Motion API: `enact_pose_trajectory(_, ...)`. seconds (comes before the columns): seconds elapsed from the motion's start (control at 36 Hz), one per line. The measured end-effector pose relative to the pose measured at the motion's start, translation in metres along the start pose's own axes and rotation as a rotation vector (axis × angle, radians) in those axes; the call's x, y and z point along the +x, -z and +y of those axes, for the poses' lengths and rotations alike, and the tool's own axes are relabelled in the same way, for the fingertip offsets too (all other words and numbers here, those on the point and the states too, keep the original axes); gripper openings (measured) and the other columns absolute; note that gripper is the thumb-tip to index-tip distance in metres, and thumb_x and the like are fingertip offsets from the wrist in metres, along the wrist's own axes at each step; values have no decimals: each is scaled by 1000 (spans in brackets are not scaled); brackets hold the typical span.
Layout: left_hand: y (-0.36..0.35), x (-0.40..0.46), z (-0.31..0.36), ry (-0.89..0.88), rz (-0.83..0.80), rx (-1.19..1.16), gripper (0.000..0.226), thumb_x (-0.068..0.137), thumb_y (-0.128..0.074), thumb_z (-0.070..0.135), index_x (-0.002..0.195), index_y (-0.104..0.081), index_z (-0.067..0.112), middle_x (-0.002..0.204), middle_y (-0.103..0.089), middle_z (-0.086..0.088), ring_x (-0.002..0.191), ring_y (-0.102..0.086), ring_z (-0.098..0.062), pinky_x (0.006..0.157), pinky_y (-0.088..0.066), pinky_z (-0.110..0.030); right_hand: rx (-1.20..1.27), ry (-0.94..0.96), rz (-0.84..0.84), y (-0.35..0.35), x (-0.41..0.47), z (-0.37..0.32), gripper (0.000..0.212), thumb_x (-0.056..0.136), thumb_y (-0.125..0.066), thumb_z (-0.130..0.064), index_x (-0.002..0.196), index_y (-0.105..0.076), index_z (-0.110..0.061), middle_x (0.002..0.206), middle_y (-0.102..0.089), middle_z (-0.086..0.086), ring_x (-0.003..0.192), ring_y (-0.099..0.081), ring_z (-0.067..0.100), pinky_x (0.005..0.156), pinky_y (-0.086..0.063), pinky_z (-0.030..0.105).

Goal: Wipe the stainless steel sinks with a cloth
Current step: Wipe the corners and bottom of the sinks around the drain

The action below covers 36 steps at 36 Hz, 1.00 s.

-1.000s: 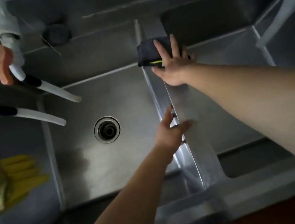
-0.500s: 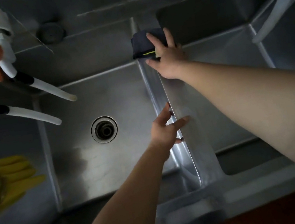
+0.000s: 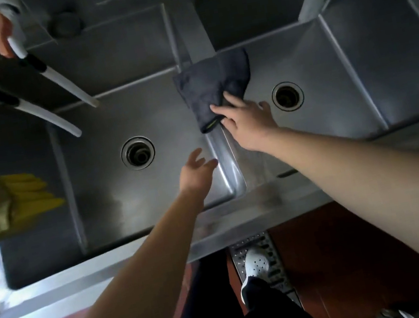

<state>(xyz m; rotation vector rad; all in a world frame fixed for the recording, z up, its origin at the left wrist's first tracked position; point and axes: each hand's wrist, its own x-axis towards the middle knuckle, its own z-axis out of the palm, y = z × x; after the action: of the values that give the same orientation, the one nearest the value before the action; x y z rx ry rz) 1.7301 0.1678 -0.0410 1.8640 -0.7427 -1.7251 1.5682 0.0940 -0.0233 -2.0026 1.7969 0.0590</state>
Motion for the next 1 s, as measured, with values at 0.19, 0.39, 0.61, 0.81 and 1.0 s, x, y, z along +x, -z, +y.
enact_pose_trajectory(0.19, 43, -50, -32, -143, 128, 277, 48, 91, -60, 6, 137, -55, 20, 133, -60, -12, 104, -62, -23, 84, -50, -29, -35, 8, -86, -24, -103, 6, 43, 104, -34, -42, 146, -35, -51, 167, -14, -9, 152, -7, 30, 117, -4, 59)
enact_pose_trajectory(0.39, 78, -115, -60, -285, 230, 929, 60, 91, -58, 23, 148, -41, 29, 152, -44, -7, 140, -37, -31, 115, -30, -48, -86, 30, -110, -49, -189, -4, 42, 104, -32, -47, 145, -38, -51, 166, -17, -8, 153, -3, 31, 116, -2, 60)
enact_pose_trajectory(0.61, 108, -187, -123, -299, 331, 762, 59, 94, -52, 9, 151, -38, 17, 154, -40, -8, 138, -40, -31, 114, -34, -49, -89, 175, -141, -87, -237, -54, 46, 103, -27, -53, 150, -27, -53, 166, -15, -9, 153, -2, 34, 117, -4, 63)
enact_pose_trajectory(0.81, 152, -219, -142, -293, 461, 751, 52, 100, -49, 16, 151, -39, 19, 157, -36, -7, 146, -28, -27, 120, -25, -43, -119, 335, -225, -106, -235, -103, 46, 103, -21, -54, 150, -23, -54, 167, -8, -12, 152, -3, 34, 116, 5, 63)
enact_pose_trajectory(1.0, 205, -189, -120, -354, 279, 1050, 83, 88, -47, 0, 155, -19, 38, 166, -11, 0, 153, -5, -26, 121, -14, -48, -173, 360, -218, -119, -221, -155, 45, 102, -22, -57, 147, -24, -57, 167, -10, -12, 152, -3, 35, 115, 9, 64)
